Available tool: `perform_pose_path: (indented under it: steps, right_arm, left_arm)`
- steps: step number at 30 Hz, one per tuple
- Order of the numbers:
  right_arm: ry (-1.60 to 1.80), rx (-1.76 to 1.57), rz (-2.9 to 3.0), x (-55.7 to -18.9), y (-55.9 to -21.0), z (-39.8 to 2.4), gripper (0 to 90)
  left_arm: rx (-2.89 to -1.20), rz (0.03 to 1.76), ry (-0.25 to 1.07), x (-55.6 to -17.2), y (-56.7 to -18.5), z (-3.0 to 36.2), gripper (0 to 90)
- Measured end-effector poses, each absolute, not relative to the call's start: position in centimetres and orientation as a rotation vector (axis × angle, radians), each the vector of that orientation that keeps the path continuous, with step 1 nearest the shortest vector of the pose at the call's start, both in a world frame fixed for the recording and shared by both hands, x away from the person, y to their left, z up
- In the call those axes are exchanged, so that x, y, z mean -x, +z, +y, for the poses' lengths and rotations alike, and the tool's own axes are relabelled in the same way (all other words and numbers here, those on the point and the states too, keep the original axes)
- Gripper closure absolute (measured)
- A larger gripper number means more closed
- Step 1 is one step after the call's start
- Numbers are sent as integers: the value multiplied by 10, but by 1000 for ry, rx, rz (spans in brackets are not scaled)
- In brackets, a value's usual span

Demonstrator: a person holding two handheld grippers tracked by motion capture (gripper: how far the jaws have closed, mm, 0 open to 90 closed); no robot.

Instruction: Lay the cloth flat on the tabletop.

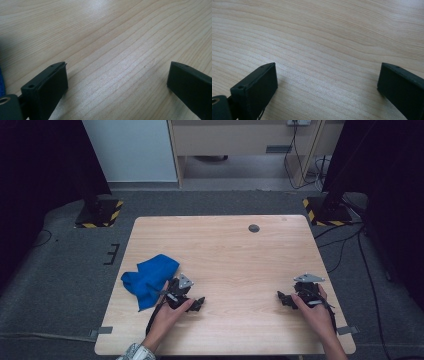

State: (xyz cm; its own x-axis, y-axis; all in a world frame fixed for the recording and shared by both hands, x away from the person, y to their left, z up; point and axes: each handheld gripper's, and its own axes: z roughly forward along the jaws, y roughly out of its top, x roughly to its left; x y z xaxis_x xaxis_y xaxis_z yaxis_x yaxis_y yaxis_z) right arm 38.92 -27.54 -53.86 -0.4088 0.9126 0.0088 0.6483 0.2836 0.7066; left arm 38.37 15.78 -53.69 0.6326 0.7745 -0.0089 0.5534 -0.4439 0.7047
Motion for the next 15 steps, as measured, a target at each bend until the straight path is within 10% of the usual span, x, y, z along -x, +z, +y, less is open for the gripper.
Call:
perform_pose_path:
  steps: [15]
  right_arm:
    - [900,-1400,2157,-389,-539,-275,29]
  left_arm:
    - [-2134,992,462,-380,-520,170,49]
